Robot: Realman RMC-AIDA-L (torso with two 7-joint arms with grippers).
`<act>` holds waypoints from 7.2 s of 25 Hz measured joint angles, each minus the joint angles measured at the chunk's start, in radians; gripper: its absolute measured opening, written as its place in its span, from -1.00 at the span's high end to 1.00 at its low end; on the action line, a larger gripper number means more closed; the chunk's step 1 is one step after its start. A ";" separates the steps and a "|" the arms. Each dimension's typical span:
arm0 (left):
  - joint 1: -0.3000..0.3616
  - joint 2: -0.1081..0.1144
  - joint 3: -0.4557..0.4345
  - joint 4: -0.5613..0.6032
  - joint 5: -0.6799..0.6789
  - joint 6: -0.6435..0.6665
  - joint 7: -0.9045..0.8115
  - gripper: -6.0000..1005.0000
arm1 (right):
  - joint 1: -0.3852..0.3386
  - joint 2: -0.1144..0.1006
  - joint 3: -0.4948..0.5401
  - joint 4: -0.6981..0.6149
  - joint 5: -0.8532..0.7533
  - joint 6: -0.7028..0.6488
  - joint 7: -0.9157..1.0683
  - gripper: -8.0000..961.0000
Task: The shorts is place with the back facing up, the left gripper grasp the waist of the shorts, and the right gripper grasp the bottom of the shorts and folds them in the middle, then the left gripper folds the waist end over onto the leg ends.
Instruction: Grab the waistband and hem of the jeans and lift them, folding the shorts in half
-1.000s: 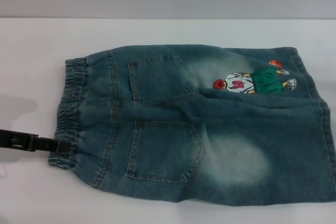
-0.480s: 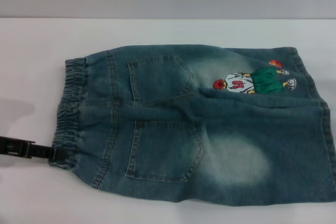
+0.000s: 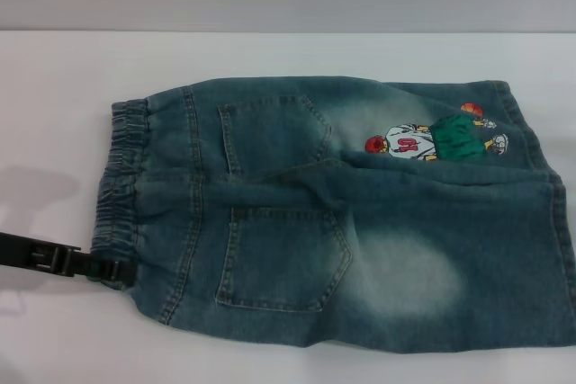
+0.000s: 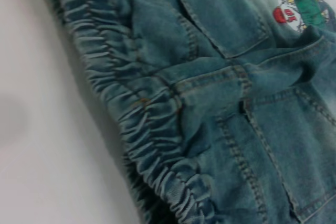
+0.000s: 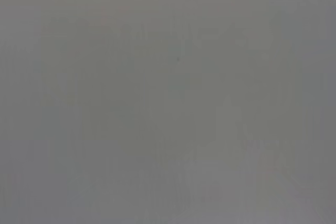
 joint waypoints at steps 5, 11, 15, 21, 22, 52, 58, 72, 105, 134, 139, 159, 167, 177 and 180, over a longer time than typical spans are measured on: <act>-0.013 -0.005 -0.002 0.000 -0.001 0.004 0.003 -0.43 | -0.003 0.000 -0.001 0.000 0.000 0.000 0.000 -0.60; -0.017 -0.005 -0.001 -0.008 0.005 -0.012 0.007 -0.40 | -0.005 0.000 -0.001 0.002 0.000 0.000 -0.001 -0.60; -0.015 -0.005 -0.001 -0.008 0.006 -0.022 0.001 -0.38 | -0.006 0.000 0.000 0.003 0.000 0.000 -0.001 -0.60; -0.009 -0.005 -0.001 -0.002 0.006 -0.034 -0.017 -0.36 | -0.006 0.000 0.000 0.001 0.000 0.000 -0.001 -0.60; -0.009 -0.005 -0.001 0.000 0.006 -0.034 -0.022 -0.35 | -0.006 0.000 0.000 0.001 0.000 0.000 -0.001 -0.60; -0.021 0.005 -0.004 0.006 0.004 -0.038 -0.025 0.89 | -0.049 -0.003 -0.060 -0.215 -0.340 -0.033 0.344 -0.60; -0.022 0.000 -0.013 0.013 0.003 -0.039 -0.016 0.89 | -0.091 -0.035 -0.024 -0.517 -0.840 -0.340 0.777 -0.60; -0.026 -0.015 -0.016 0.052 0.000 -0.044 -0.015 0.88 | 0.114 -0.185 0.352 -0.857 -1.705 -1.158 1.398 -0.60; -0.055 -0.032 -0.015 0.042 0.000 -0.092 -0.026 0.87 | 0.076 -0.184 0.384 -0.845 -2.581 -1.015 1.453 -0.60; -0.076 -0.034 -0.014 0.041 0.008 -0.109 -0.039 0.86 | 0.125 -0.135 0.307 -0.801 -2.645 -0.880 1.501 -0.60; -0.080 -0.034 -0.014 0.041 0.008 -0.110 -0.039 0.86 | 0.134 -0.122 0.292 -0.799 -2.646 -0.887 1.502 -0.60; -0.081 -0.034 -0.015 0.041 0.007 -0.111 -0.039 0.86 | 0.136 -0.106 0.269 -0.799 -2.651 -0.885 1.505 -0.60; -0.081 -0.030 -0.015 0.041 0.007 -0.110 -0.040 0.85 | 0.140 -0.098 0.261 -0.799 -2.651 -0.882 1.510 -0.60; -0.082 -0.030 -0.015 0.041 0.007 -0.112 -0.041 0.85 | 0.147 -0.094 0.241 -0.800 -2.652 -0.869 1.525 -0.60; -0.082 -0.030 -0.013 0.041 0.007 -0.116 -0.041 0.85 | 0.149 -0.092 0.240 -0.807 -2.652 -0.862 1.525 -0.60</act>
